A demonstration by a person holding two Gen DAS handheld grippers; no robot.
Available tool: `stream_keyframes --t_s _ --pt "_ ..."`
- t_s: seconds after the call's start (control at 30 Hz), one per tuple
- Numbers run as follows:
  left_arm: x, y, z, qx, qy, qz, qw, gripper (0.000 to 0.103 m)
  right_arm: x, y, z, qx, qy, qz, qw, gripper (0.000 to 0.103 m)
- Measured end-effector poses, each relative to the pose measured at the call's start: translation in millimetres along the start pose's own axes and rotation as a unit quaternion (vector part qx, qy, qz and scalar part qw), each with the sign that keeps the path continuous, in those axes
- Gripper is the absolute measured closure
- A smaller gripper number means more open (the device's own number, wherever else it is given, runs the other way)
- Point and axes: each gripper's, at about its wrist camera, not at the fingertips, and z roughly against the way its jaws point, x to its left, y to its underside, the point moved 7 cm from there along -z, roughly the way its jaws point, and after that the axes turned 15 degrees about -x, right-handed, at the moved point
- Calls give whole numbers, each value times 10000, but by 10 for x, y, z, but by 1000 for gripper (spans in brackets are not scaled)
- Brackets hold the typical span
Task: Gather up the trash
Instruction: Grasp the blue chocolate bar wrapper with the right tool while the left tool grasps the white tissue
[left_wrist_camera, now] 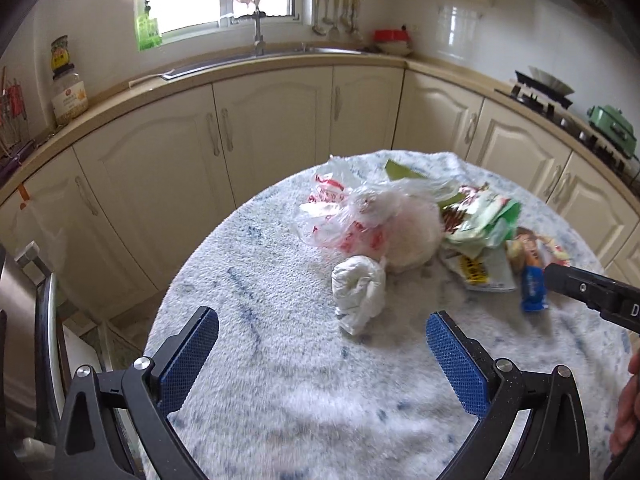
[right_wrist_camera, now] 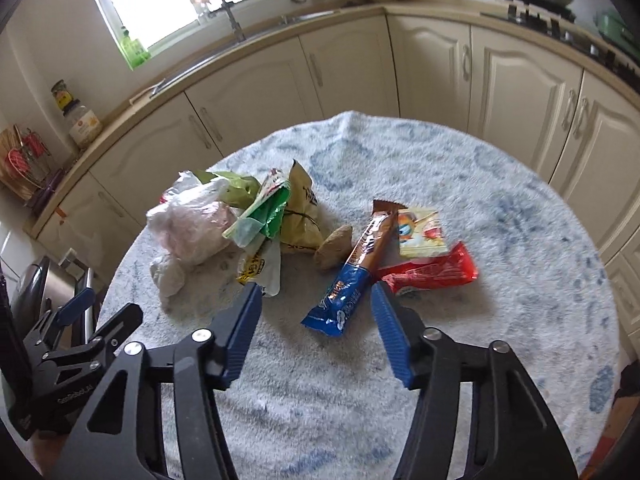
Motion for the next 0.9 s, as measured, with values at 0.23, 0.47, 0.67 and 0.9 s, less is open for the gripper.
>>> stream_keyframes --t_s 0.23,0.47,0.67,0.9 --pt "2 -47 -540 302 46 -53 9995 9 -172 43 -321 236 425 -7 9988 63" --pt "-40 -189 -812 337 187 -70 9992 64 -168 52 -327 213 563 337 9976 81" --pt "6 -232 -846 376 363 276 9983 75 -261 156 -95 193 270 147 9993 84" --pt "-29 -132 -660 335 300 245 9987 76 -203 327 17 365 76 368 9986 81"
